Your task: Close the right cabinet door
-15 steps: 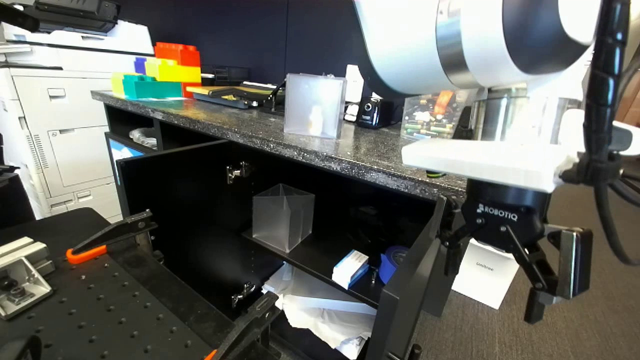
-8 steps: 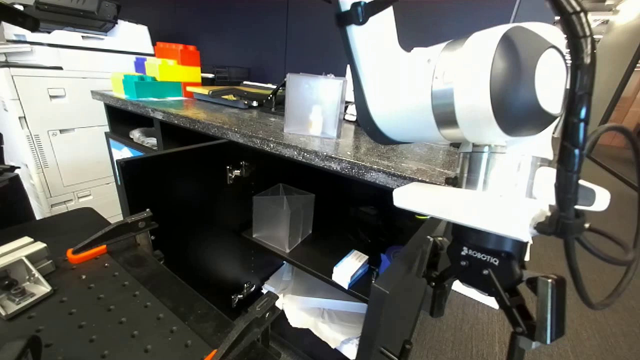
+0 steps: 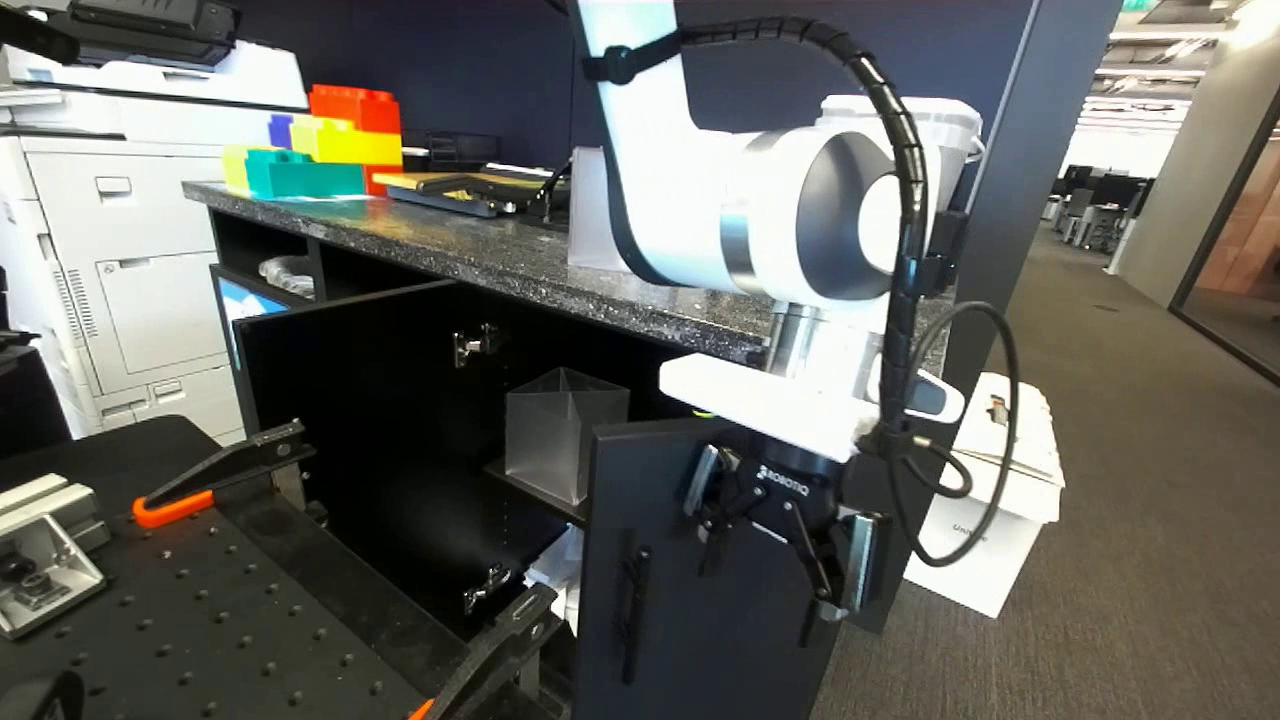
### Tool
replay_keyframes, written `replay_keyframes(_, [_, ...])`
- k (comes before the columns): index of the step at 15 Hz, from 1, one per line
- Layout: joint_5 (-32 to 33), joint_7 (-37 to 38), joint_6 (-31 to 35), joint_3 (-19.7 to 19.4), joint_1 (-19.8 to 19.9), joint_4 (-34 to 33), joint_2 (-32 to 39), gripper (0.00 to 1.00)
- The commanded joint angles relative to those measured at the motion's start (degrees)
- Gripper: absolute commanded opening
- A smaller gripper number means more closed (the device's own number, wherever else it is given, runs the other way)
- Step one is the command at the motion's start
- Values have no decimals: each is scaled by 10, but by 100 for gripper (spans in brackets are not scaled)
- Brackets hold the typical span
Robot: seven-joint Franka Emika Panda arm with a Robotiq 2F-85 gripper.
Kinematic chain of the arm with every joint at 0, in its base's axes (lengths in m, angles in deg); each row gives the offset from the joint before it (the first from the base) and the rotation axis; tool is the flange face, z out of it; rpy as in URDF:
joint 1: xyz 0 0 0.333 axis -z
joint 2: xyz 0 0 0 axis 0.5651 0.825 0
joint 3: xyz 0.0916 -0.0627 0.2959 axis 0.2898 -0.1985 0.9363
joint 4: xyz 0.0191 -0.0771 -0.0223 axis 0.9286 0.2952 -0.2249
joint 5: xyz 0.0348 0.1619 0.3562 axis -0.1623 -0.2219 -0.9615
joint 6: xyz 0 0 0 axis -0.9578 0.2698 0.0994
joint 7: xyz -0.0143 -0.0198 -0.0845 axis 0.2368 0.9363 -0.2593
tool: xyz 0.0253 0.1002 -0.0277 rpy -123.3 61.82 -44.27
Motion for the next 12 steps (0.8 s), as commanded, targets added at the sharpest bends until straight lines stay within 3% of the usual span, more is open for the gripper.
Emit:
replay_keyframes(1, [-35, -28, 42, 46, -1, 26, -24, 100])
replay_keyframes(6, [-79, -30, 229, 85, 0, 25, 4, 100])
replay_keyframes(10, [-103, -17, 388, 94, 5, -11, 71, 100])
replay_keyframes(12, [-101, -14, 436, 97, 7, -21, 91, 100])
